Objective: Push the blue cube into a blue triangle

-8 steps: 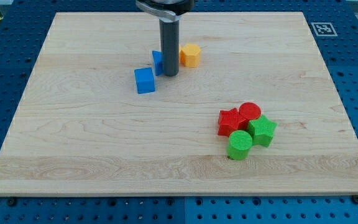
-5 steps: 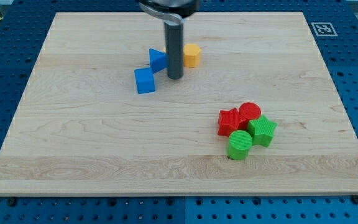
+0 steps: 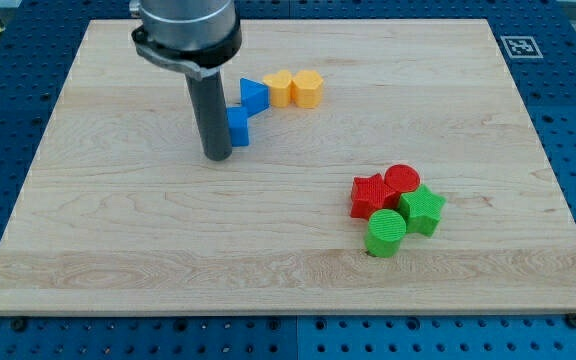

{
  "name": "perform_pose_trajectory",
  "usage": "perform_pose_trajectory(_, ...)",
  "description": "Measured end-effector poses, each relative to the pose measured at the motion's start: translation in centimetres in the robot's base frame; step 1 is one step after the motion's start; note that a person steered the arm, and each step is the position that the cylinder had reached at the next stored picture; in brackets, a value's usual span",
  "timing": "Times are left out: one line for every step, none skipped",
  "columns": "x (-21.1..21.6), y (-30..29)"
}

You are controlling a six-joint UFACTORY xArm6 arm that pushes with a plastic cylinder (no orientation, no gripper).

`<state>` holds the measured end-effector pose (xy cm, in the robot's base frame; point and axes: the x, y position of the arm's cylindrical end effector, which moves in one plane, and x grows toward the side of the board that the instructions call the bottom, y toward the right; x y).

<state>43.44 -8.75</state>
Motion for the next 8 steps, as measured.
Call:
perform_pose_trajectory(-1.8,0.8)
perform_pose_trajectory(-1.9,0.9)
perform_pose_trajectory(1.1,0.8)
perform_pose_trajectory(3.0,3.8)
perform_pose_trajectory(0.7,8.0)
perform_pose_trajectory(-2.2,13.7)
perform_pose_trajectory(-1.5,22.6)
perform_pose_trajectory(2.6,29.9)
